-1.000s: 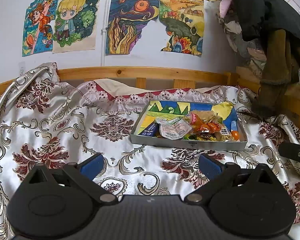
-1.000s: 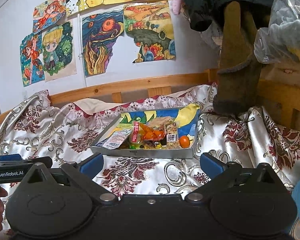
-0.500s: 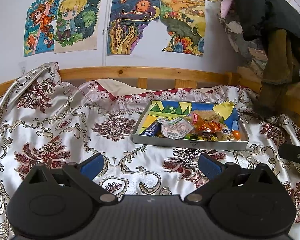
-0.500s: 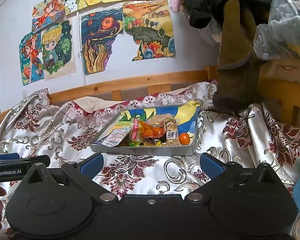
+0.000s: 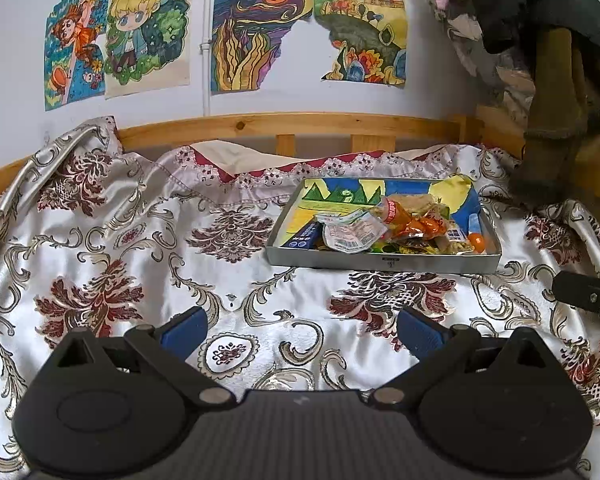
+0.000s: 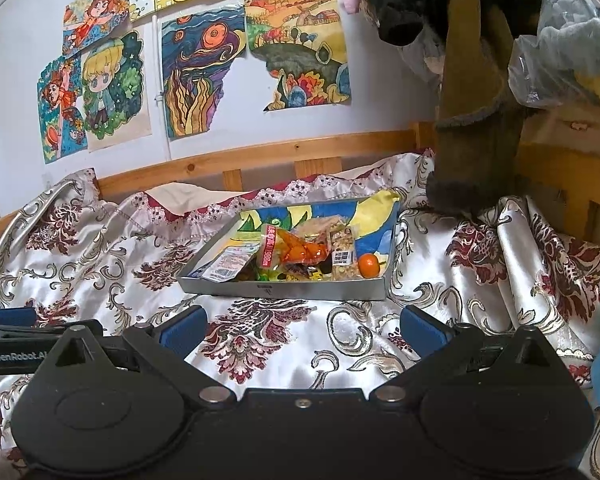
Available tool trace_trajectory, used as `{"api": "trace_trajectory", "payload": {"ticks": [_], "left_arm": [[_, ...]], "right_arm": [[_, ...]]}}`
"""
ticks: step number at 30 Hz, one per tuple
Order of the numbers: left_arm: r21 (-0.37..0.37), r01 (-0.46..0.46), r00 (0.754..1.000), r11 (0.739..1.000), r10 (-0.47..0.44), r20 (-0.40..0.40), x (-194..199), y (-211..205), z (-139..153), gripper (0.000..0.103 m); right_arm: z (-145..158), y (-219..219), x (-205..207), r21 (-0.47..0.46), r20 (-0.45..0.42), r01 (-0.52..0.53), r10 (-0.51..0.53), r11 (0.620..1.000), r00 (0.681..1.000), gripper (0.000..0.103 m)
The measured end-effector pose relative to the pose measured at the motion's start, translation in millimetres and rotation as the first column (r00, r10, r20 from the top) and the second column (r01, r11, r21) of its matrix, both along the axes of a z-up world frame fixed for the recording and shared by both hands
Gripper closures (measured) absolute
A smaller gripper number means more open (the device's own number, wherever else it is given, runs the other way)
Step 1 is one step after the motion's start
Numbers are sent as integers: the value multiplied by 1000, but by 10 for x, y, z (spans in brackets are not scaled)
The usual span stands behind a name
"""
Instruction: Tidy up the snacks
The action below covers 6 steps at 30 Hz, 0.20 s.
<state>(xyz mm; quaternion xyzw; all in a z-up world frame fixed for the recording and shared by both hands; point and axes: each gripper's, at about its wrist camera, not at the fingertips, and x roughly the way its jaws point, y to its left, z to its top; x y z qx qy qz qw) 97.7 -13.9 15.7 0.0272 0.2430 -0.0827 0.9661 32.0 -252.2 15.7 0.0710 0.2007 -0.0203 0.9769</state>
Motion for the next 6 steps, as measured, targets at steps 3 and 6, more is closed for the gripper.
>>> {"api": "trace_trajectory", "payload": {"ticks": [3, 6], "left_arm": [[11, -1, 1000, 1000, 1, 21, -19, -12, 6, 0], [6, -2, 1000, 1000, 2, 20, -11, -18, 12, 0]], "right_arm": [[-12, 4, 8, 2, -5, -2, 2, 1000, 1000, 1], [-29, 18, 10, -1, -12, -6, 6, 1000, 1000, 1]]}}
